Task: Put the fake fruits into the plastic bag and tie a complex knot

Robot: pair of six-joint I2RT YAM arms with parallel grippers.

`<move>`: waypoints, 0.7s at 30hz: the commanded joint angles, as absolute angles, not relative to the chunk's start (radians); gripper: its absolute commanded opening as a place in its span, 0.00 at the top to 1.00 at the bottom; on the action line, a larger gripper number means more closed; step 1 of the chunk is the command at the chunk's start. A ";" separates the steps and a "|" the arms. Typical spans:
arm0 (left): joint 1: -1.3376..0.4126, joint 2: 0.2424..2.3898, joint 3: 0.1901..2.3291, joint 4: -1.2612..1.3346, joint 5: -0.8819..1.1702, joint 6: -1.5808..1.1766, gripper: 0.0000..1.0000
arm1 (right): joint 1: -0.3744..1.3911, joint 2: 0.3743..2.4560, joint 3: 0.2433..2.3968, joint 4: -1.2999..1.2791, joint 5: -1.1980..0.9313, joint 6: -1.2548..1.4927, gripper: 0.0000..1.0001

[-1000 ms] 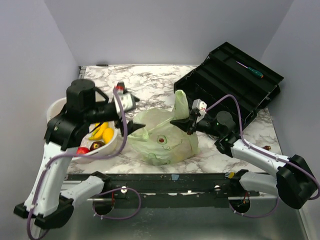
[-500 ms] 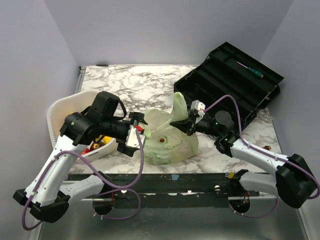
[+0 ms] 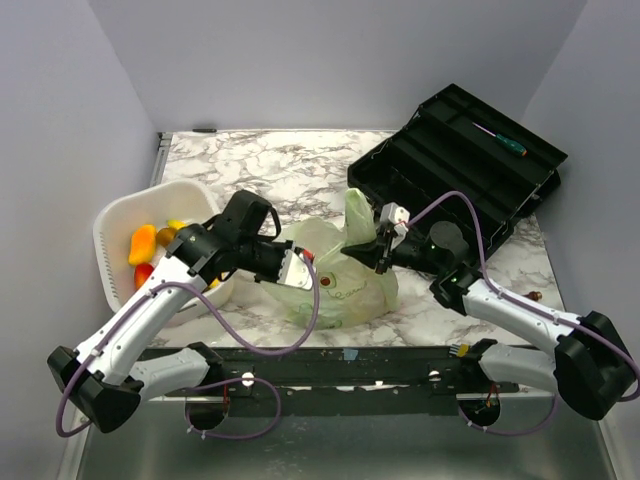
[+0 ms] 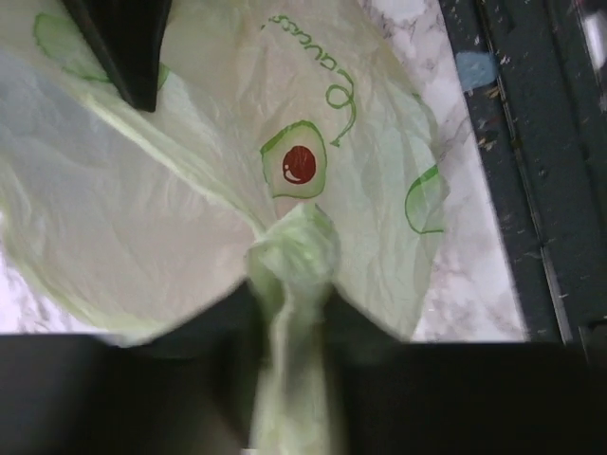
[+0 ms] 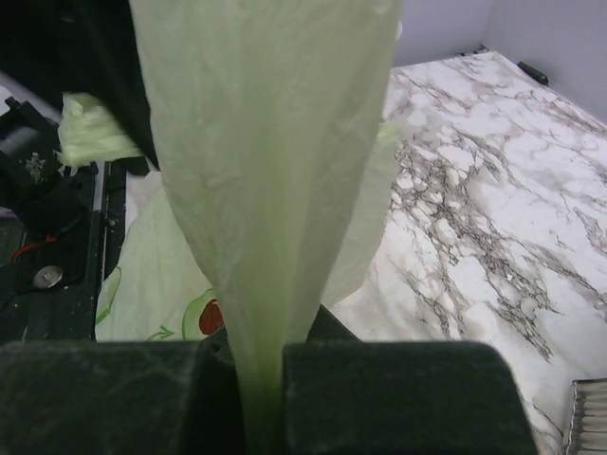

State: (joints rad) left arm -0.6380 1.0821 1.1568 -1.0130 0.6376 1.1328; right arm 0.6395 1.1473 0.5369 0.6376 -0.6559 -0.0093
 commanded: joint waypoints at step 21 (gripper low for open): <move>-0.068 0.830 1.052 -0.445 0.910 -0.078 1.00 | 0.600 1.065 0.585 0.390 -0.368 0.176 0.99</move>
State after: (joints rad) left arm -0.0887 0.9047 1.1824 -0.3943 0.9157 -0.0837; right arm 0.6018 1.0565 0.6350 0.4316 -0.4038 0.1242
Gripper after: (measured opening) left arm 0.014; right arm 0.011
